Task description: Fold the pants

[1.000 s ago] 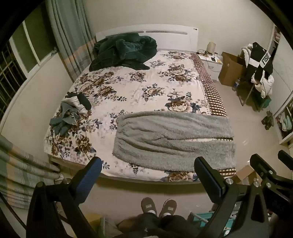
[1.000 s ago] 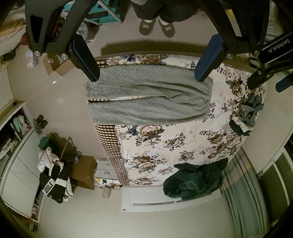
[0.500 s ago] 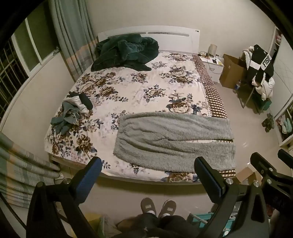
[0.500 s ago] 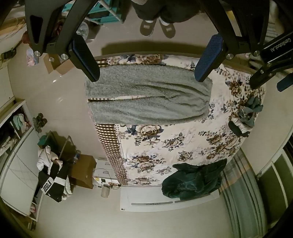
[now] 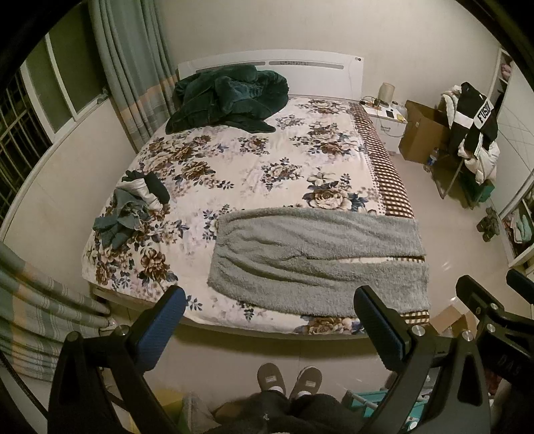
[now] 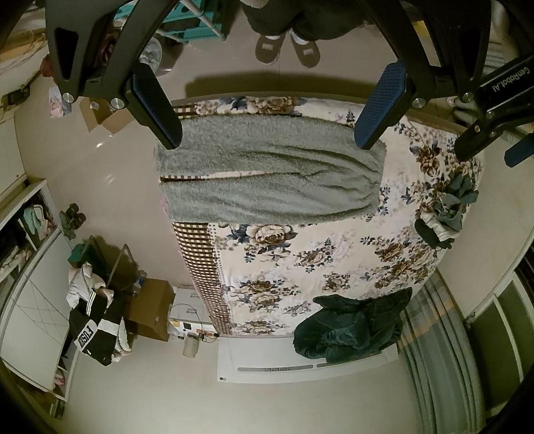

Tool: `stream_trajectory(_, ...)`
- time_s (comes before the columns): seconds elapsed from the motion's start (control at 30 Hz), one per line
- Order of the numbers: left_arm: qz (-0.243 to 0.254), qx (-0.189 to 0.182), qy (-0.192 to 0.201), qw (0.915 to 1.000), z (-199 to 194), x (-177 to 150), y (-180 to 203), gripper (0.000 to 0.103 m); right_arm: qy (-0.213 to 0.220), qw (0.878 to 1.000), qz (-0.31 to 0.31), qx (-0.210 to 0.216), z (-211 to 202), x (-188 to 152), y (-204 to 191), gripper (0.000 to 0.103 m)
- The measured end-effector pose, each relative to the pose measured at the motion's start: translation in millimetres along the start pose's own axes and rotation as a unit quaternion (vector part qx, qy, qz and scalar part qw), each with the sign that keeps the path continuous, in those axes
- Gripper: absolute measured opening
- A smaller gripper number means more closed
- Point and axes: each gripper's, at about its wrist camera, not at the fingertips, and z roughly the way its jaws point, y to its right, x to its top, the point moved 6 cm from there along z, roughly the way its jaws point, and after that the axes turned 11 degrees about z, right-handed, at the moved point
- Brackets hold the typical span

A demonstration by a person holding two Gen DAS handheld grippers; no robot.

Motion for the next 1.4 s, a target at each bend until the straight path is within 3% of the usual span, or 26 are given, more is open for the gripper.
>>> stream_trajectory(1.4,0.0,0.002,0.005,1.0,-4.6,1.6,-4.3,0.103,0.003,1.0,-0.002,0.002,-23.0,9.7,-20.2,0.103)
